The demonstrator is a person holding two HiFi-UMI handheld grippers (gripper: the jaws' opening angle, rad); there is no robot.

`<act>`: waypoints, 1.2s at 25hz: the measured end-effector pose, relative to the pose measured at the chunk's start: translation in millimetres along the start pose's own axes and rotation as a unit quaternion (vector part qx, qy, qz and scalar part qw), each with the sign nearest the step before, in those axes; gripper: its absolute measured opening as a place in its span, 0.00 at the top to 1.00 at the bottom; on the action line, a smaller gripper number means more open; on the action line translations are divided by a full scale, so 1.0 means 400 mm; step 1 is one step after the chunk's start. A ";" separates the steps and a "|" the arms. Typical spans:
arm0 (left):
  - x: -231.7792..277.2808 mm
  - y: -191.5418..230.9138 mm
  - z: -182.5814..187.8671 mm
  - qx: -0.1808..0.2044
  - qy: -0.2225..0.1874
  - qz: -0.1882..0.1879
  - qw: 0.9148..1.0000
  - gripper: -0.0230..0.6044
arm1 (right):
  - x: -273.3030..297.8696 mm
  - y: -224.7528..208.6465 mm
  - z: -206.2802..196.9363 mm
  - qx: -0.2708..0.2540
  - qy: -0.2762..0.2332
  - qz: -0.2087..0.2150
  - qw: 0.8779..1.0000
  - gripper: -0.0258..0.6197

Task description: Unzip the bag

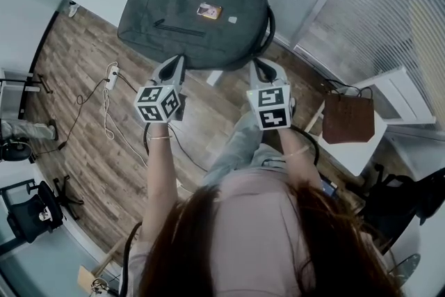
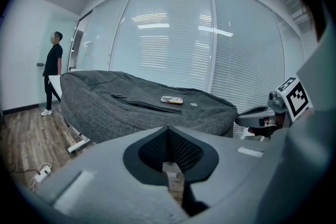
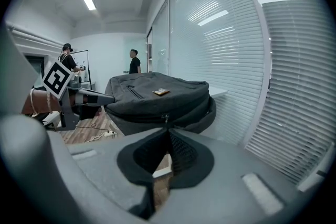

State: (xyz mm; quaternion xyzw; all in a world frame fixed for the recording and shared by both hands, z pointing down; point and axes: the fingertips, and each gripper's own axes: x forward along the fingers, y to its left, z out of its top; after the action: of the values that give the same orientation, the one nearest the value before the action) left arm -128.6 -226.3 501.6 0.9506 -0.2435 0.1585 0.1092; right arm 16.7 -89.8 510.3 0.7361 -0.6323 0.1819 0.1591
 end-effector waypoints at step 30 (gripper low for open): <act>-0.003 -0.013 0.016 0.011 0.002 0.019 1.000 0.95 | -0.001 -0.048 0.017 -0.015 0.044 0.073 0.996 0.95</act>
State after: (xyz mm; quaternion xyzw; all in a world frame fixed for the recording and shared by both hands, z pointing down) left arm -125.2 -223.1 494.8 0.9466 -0.2593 0.1655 0.0962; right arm 36.0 -89.8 503.8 0.6765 -0.6798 0.2154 0.1841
